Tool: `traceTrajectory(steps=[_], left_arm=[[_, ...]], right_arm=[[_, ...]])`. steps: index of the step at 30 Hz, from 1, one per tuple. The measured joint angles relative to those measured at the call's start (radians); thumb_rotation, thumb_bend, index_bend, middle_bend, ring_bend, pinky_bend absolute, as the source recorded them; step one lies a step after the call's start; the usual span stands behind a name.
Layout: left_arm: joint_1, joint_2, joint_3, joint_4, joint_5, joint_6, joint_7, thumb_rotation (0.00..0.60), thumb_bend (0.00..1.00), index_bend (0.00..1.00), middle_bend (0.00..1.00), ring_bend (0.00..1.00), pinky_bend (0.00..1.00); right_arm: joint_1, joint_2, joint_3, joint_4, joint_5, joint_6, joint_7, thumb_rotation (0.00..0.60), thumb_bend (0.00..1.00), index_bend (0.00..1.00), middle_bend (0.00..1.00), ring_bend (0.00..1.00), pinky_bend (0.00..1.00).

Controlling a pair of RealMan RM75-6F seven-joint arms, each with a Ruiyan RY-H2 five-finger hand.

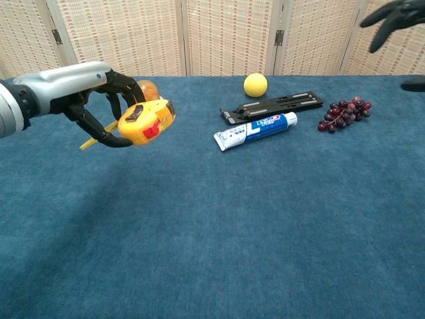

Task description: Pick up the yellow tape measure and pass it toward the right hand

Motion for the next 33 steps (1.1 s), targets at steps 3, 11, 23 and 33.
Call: traceTrajectory(steps=[3,11,23,33], left_arm=[[0.003,0.011,0.0,-0.023,-0.001,0.011,-0.013,0.6,0.3,0.47,0.49,0.44,0.21],[0.009,0.016,0.013,-0.062,-0.001,0.042,-0.007,0.6,0.3,0.47,0.49,0.44,0.21],[0.007,0.032,0.016,-0.112,0.001,0.065,-0.011,0.6,0.32,0.47,0.49,0.44,0.21],[0.0,0.027,0.017,-0.123,0.0,0.079,-0.006,0.6,0.32,0.47,0.49,0.44,0.21]], right_arm=[[0.076,-0.034,0.035,-0.014,0.064,-0.073,-0.029,0.6,0.28,0.36,0.14,0.13,0.04],[0.214,-0.147,0.098,-0.024,0.242,-0.192,-0.142,0.6,0.28,0.37,0.14,0.13,0.04],[0.347,-0.27,0.129,0.001,0.423,-0.263,-0.283,0.6,0.28,0.39,0.14,0.13,0.04],[0.435,-0.373,0.144,0.072,0.545,-0.28,-0.353,0.6,0.28,0.4,0.14,0.13,0.04]])
